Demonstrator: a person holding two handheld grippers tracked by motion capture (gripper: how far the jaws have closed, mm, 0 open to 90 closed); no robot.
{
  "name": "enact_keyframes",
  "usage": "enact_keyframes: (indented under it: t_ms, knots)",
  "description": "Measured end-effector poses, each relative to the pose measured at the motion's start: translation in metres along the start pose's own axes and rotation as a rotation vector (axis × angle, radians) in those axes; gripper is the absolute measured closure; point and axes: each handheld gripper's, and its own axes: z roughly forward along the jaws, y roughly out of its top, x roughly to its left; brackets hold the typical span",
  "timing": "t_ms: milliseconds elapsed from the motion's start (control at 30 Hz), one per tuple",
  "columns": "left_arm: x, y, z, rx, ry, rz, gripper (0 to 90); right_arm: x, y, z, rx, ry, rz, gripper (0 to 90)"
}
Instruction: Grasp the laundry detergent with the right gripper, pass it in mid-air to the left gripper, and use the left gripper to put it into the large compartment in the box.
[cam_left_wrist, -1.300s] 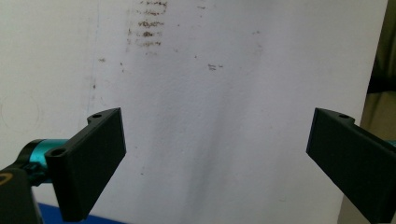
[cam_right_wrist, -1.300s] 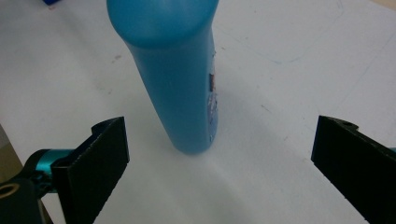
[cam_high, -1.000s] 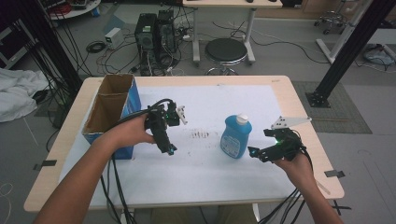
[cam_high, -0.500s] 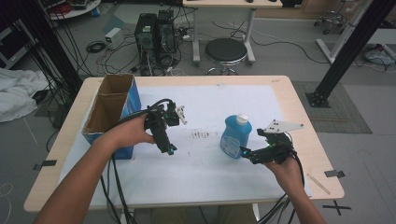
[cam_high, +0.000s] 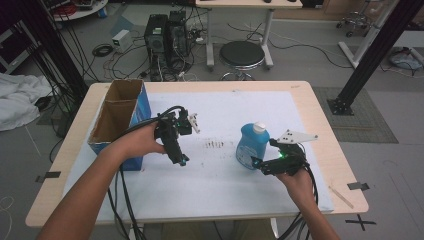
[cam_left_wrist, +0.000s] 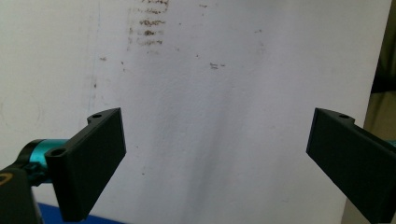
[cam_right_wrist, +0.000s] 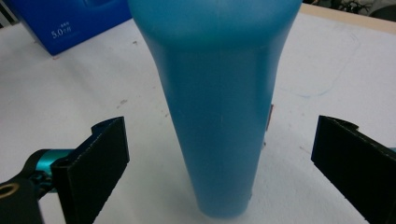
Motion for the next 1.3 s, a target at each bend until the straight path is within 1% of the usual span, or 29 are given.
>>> enact_keyframes:
  t_ms: [100,333,500,867,900,1033,1100,1133,1200,1300]
  knots:
    - [0.0,0.0,0.0,0.002,0.0,0.005,4.7,0.0,0.001,0.005,-0.017,0.005,-0.004,3.1]
    - [0.001,-0.001,0.0,0.003,0.0,0.002,4.7,-0.001,0.001,0.014,-0.032,-0.01,-0.004,3.1]
    - [0.001,-0.001,0.0,0.003,0.0,0.001,4.6,-0.001,0.0,0.02,-0.078,-0.019,-0.001,3.1]
    - [0.001,-0.001,0.001,0.001,-0.001,0.002,4.7,0.002,-0.004,0.03,-0.115,-0.021,-0.01,3.1]
    - [0.001,-0.001,0.001,0.0,-0.001,0.002,4.7,0.002,-0.004,0.031,-0.128,-0.025,-0.007,3.3]
    - [0.001,-0.001,0.001,-0.001,-0.001,0.0,4.7,0.001,-0.005,0.032,-0.141,-0.021,-0.001,6.4]
    - [0.001,-0.001,0.001,0.0,-0.001,-0.002,4.7,0.001,-0.005,0.031,-0.159,0.001,-0.012,15.0]
    - [0.001,-0.002,0.001,0.0,-0.001,-0.002,4.6,0.001,-0.005,0.031,-0.161,-0.004,-0.009,15.1]
    - [0.001,-0.001,0.001,0.0,-0.001,-0.002,4.6,0.001,-0.005,0.031,-0.164,0.004,0.002,15.1]
    - [0.001,-0.001,0.001,-0.001,0.0,0.002,4.7,0.001,-0.006,0.032,-0.155,0.004,-0.007,15.2]
